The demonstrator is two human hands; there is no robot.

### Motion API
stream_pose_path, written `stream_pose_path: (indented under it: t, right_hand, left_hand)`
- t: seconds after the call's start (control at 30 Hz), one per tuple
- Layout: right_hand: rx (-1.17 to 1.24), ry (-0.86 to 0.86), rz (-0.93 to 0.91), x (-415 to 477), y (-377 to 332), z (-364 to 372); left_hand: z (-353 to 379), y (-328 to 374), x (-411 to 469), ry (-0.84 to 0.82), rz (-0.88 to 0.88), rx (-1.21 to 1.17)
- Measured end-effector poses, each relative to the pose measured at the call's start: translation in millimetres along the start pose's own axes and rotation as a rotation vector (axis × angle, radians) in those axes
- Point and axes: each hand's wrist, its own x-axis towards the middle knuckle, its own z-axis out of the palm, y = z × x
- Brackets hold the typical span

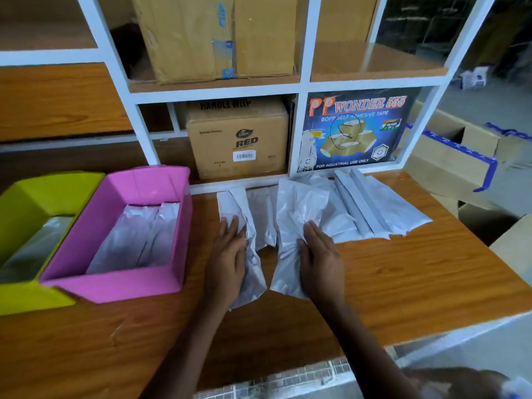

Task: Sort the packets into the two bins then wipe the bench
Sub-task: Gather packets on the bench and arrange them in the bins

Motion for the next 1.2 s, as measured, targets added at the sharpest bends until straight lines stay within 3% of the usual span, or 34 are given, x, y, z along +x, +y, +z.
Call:
stream_pose_path:
  t: [0.3, 0.6, 1.0, 1.2]
  right_hand:
    - [0.175, -0.008, -0.044, -94.5, -64.7, -18.9]
    - [0.276, -0.1, -0.141, -102.7, -153.4, 24.1]
    - [0.317, -0.127, -0.26, -55.3, -296.3, 158.3]
    - [0.215, -0.196, -0.259, -11.3, -363.3, 234.2]
  left_hand:
    - [-82.9, 25.7, -86.4, 0.017, -0.031, 0.009]
    - [-187.9, -10.9, -113.4, 0.132, -0.1, 0.116]
    - [-331.2, -155.7, -53.9, 0.237, -0.064, 0.176]
    - [-380.7, -247.8, 8.3, 0.11, -0.033, 0.259]
